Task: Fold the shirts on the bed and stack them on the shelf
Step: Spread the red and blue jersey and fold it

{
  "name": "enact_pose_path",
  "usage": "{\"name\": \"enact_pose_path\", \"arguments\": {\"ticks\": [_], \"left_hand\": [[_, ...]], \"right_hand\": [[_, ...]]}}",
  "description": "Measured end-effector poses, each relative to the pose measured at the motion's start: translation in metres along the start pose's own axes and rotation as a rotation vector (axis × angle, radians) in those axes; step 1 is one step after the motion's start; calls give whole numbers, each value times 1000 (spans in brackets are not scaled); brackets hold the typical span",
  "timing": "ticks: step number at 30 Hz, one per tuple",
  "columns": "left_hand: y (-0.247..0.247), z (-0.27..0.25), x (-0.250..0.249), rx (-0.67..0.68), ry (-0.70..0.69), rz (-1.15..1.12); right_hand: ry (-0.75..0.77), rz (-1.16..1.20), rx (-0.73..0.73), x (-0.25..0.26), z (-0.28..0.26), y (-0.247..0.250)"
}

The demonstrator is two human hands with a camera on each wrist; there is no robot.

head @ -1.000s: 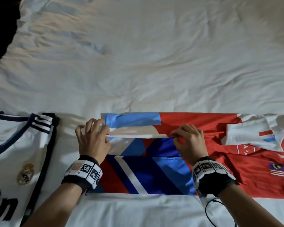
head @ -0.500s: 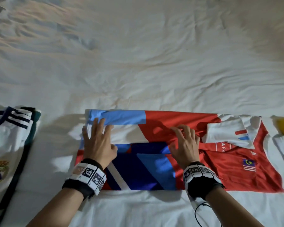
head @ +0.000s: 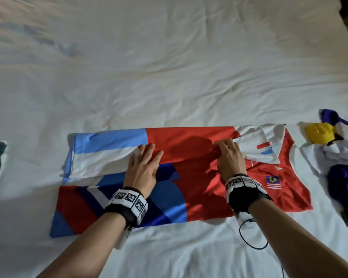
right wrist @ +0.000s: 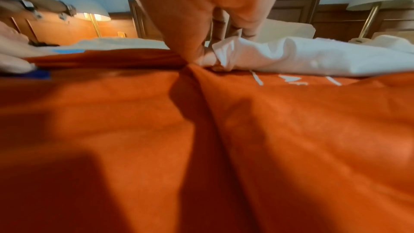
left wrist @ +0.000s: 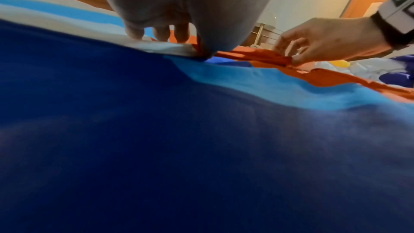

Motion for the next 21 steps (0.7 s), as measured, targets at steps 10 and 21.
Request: {"name": "enact_pose_path", "arguments": {"ticks": [10,21], "left_hand": [[-10,15,-84,-37,-183,-19],[-41,41,-127,61,-10,-16]], "right_hand": [[-61,-146,-67,-72,-35,37],[61,57,-104,-107,-26,63]]}}
Point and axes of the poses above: each hand's wrist, its own z-axis towards the middle knuckle, its own y-axis out of the back of the hand, x = y × z, the point moved 5 cm from there along z, towards the middle knuckle
